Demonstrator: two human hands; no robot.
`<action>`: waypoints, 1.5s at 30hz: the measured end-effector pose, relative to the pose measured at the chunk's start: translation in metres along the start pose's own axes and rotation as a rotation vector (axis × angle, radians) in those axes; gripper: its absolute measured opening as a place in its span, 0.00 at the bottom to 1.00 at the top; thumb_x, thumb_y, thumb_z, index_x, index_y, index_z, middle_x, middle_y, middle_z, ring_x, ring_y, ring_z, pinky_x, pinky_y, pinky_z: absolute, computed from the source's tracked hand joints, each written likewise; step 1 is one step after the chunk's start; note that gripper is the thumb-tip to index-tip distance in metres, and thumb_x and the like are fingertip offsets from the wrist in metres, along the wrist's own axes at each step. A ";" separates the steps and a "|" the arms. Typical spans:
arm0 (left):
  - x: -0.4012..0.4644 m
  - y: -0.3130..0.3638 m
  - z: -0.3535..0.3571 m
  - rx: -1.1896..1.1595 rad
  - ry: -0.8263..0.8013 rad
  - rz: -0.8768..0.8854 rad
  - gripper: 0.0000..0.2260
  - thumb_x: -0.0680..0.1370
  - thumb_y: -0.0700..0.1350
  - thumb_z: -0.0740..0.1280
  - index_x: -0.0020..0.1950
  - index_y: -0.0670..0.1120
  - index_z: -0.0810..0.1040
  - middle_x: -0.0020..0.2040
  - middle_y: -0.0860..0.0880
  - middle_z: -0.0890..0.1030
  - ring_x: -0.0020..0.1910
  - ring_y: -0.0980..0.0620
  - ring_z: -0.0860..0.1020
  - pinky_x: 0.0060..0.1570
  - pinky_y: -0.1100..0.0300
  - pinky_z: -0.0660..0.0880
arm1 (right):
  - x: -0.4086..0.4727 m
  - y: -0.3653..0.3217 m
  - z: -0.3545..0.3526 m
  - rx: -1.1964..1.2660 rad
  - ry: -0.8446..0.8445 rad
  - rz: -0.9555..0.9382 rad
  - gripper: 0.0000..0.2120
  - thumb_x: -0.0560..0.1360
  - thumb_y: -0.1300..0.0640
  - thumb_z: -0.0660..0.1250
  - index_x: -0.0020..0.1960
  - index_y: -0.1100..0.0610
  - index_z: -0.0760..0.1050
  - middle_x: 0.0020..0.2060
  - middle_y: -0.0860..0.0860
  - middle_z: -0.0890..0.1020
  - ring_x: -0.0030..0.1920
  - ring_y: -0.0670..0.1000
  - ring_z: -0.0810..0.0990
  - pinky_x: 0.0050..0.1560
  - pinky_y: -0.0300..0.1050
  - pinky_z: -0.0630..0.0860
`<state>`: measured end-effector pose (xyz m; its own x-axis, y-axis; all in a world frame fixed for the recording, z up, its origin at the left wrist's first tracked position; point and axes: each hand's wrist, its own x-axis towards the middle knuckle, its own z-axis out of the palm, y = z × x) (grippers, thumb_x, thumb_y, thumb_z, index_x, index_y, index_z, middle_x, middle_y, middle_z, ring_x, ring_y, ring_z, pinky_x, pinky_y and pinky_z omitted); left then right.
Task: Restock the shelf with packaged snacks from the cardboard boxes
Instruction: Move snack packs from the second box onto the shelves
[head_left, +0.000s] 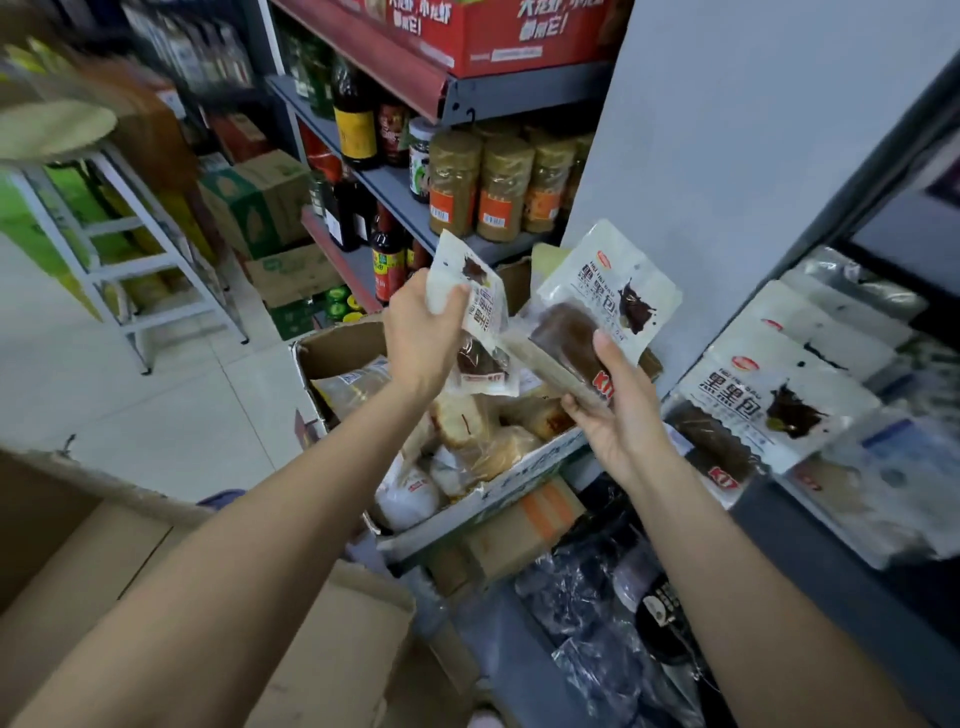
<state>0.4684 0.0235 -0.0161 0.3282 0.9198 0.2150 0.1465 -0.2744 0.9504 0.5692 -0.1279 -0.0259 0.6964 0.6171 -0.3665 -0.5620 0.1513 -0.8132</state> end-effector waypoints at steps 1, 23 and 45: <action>-0.010 0.009 -0.007 -0.028 -0.021 0.010 0.06 0.75 0.48 0.66 0.39 0.53 0.75 0.40 0.44 0.83 0.41 0.43 0.81 0.41 0.49 0.78 | -0.014 0.000 -0.002 0.002 0.004 -0.013 0.27 0.67 0.49 0.72 0.64 0.54 0.73 0.59 0.53 0.79 0.51 0.53 0.81 0.35 0.39 0.78; -0.243 0.157 0.115 -0.132 -0.573 -0.123 0.19 0.80 0.40 0.54 0.68 0.32 0.66 0.51 0.37 0.77 0.60 0.39 0.73 0.60 0.53 0.70 | -0.233 -0.085 -0.224 -0.168 0.849 -0.574 0.25 0.72 0.54 0.71 0.67 0.58 0.69 0.60 0.50 0.77 0.59 0.49 0.76 0.63 0.42 0.70; -0.287 0.137 0.231 -0.328 -0.783 -0.119 0.09 0.81 0.38 0.57 0.57 0.41 0.75 0.48 0.41 0.79 0.50 0.43 0.76 0.53 0.51 0.72 | -0.130 -0.115 -0.356 -0.640 0.658 -0.543 0.28 0.79 0.52 0.63 0.75 0.58 0.57 0.70 0.54 0.69 0.68 0.52 0.69 0.63 0.39 0.64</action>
<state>0.6101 -0.3426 0.0008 0.8953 0.4455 0.0077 -0.0173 0.0175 0.9997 0.7023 -0.5004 -0.0455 0.9947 0.0212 0.1003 0.1023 -0.2712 -0.9571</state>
